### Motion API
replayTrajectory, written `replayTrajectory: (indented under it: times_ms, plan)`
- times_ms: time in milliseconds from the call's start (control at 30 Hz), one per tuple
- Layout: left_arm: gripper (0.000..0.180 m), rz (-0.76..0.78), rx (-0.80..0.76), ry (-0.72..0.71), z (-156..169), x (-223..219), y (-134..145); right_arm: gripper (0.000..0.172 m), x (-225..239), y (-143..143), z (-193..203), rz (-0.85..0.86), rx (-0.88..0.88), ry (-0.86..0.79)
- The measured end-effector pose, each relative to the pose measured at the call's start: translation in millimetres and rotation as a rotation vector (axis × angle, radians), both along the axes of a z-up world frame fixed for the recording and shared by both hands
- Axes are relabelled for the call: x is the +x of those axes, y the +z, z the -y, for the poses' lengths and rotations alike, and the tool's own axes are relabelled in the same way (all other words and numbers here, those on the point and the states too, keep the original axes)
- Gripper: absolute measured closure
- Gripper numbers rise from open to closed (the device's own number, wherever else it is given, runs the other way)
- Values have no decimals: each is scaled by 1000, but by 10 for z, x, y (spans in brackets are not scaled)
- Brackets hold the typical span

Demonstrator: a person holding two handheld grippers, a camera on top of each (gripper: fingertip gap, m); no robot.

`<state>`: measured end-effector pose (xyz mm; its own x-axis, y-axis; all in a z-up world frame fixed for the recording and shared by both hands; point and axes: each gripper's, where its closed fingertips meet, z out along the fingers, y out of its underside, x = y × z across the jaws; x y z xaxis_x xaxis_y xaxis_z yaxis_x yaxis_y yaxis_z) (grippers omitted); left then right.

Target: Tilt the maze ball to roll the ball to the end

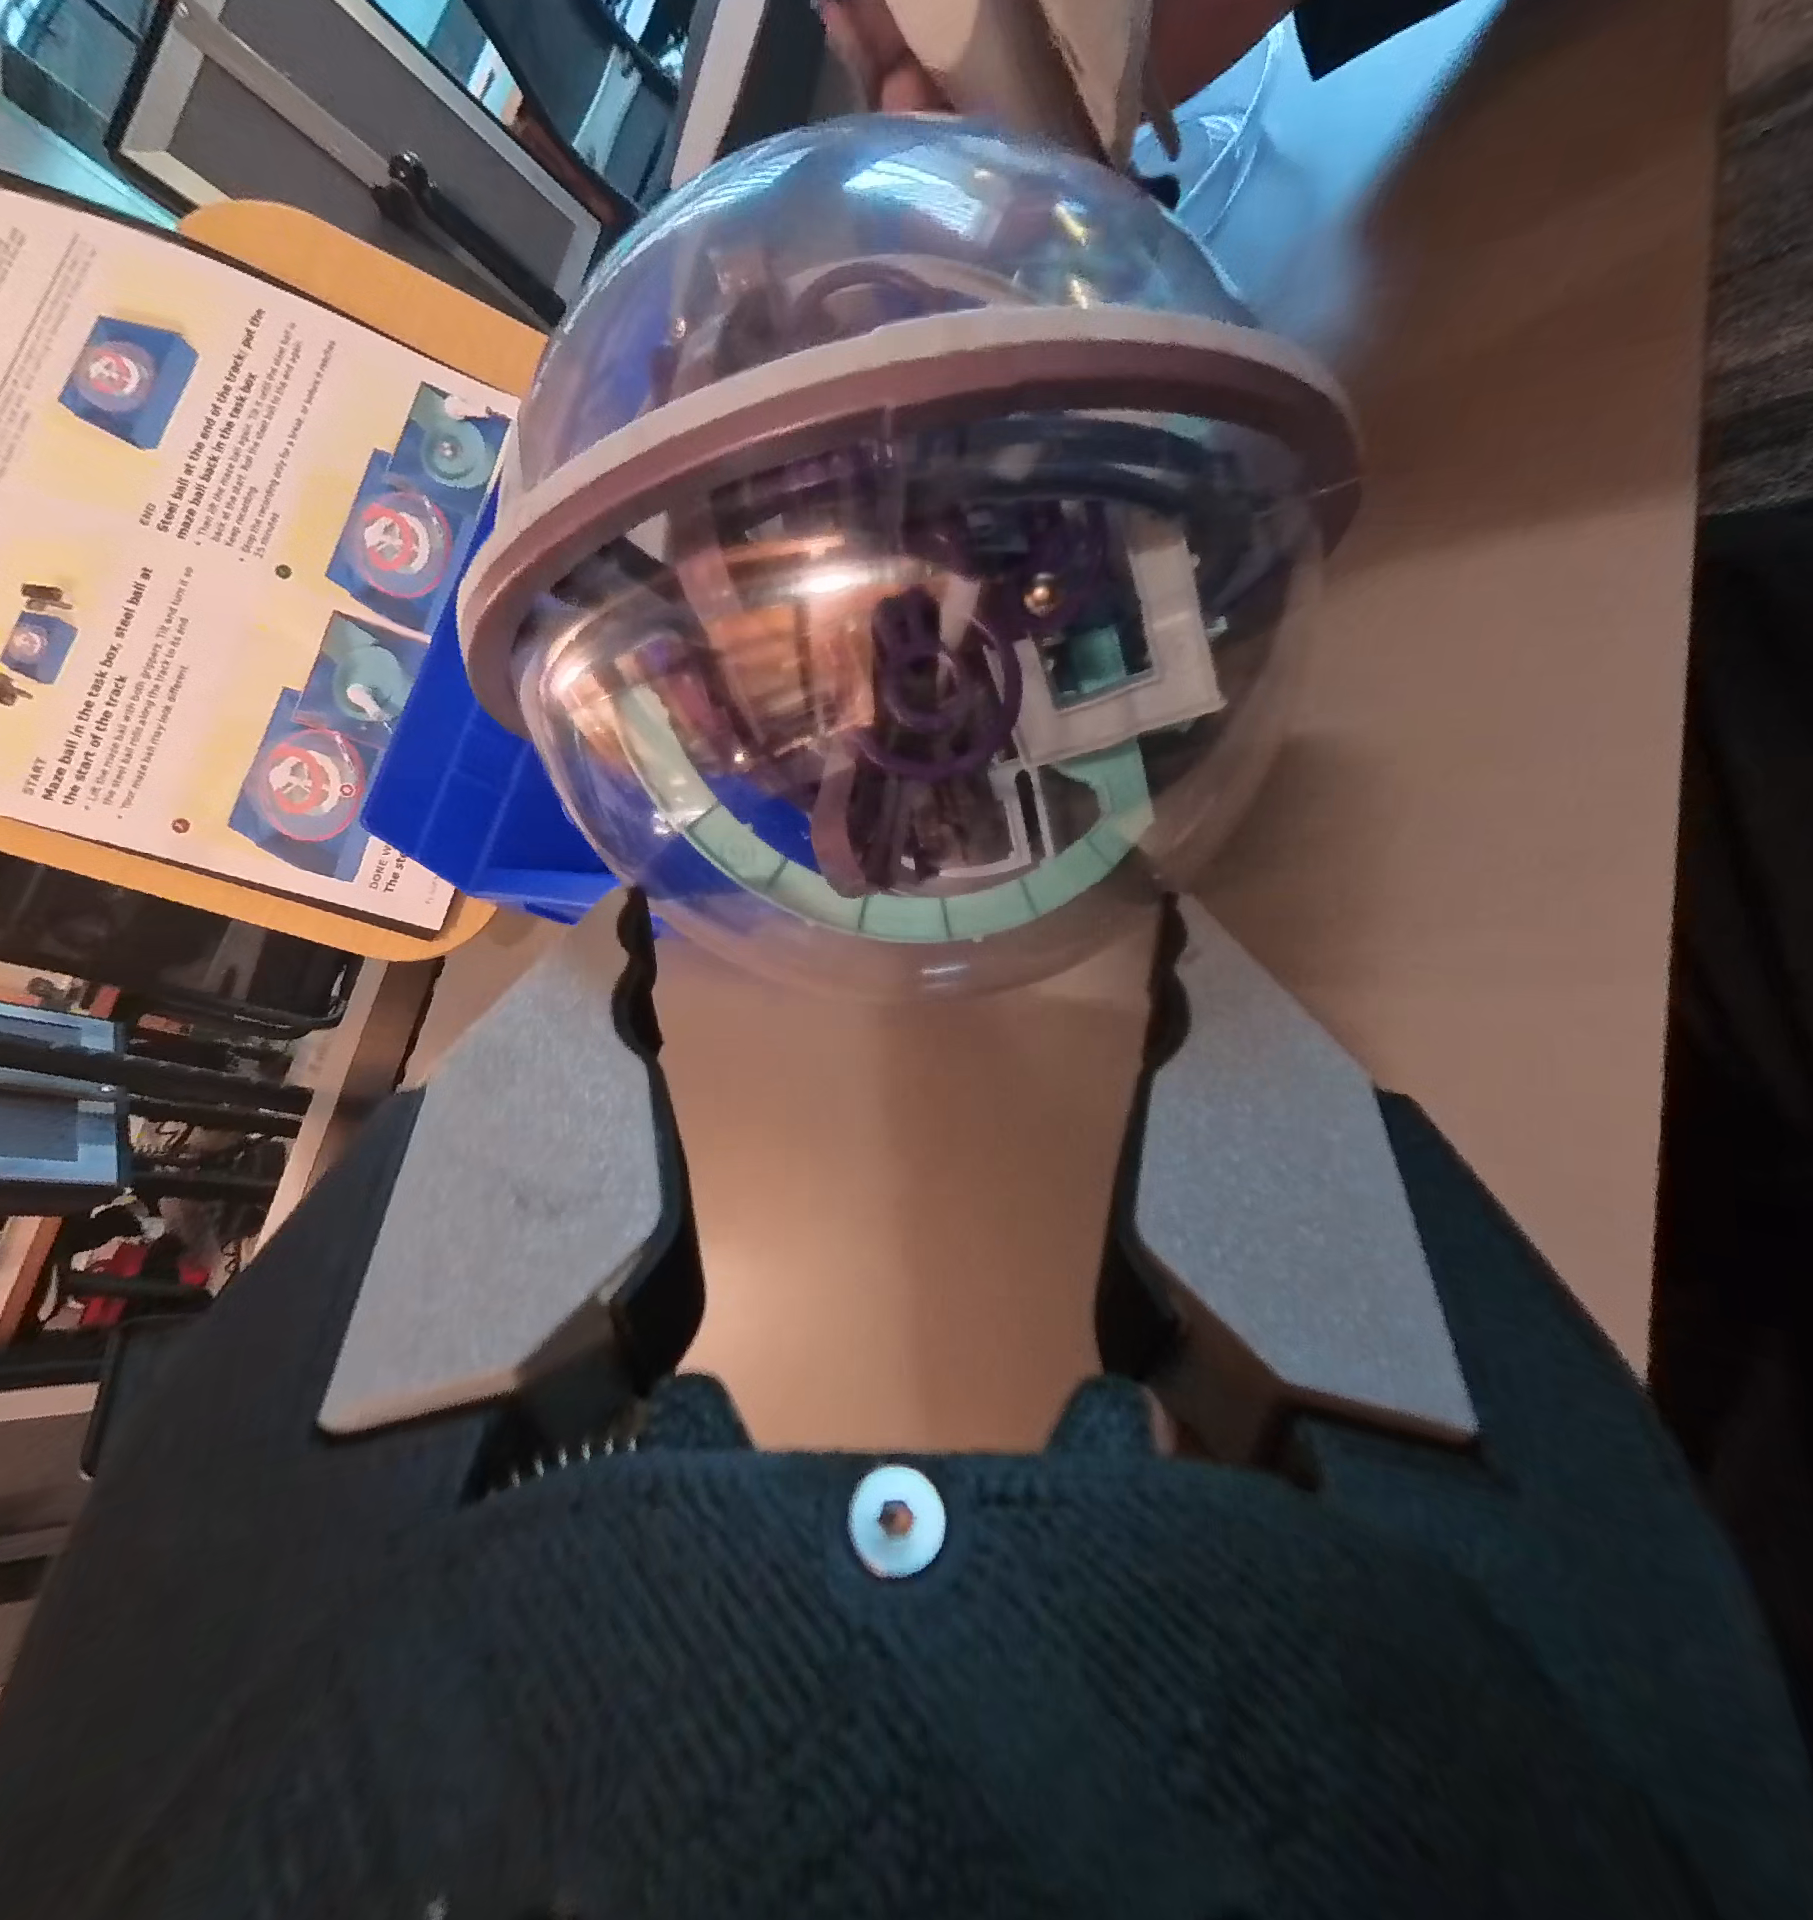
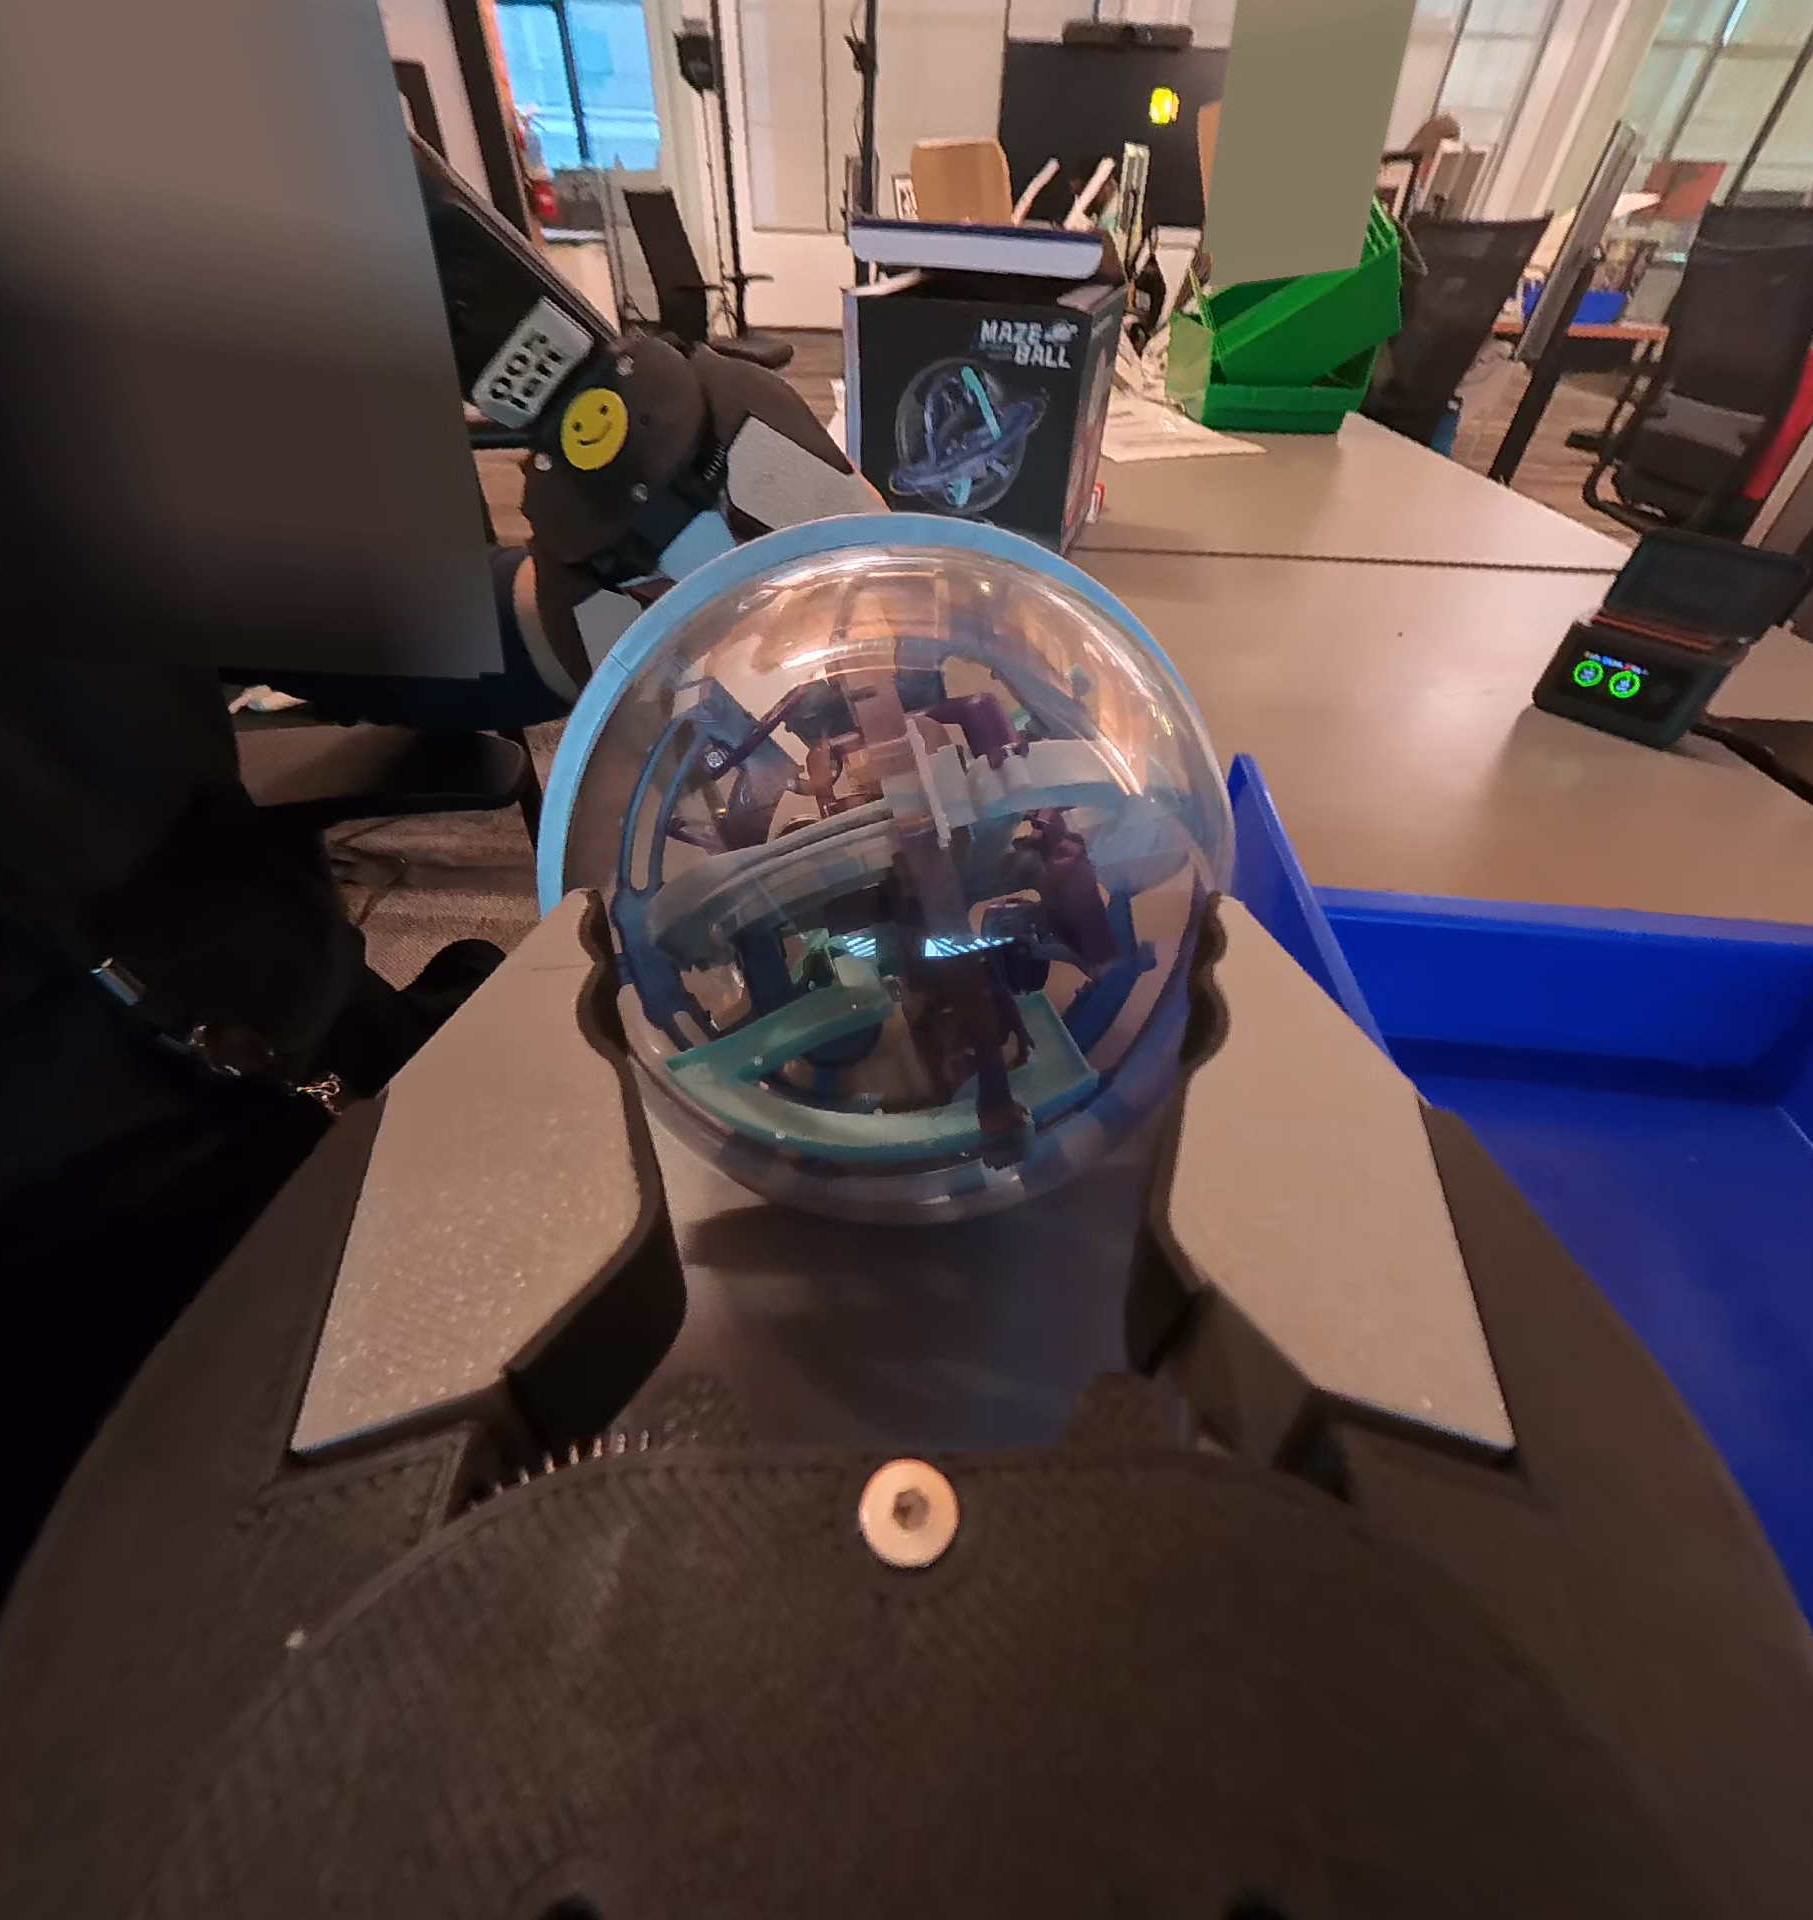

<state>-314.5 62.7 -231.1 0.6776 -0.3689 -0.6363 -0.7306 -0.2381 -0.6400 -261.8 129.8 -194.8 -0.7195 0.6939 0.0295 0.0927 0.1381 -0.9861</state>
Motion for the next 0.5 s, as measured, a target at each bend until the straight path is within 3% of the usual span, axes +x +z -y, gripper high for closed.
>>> replayTrajectory:
  times_ms: [300, 500]
  plan:
    - [86, 2, 3, 14, 4, 18, 11, 78, 78, 45, 9, -38, 103, -72]
    - [86, 23, 15, 29, 13, 59, 22, 74, 62, 34, 10, -36, 109, -58]
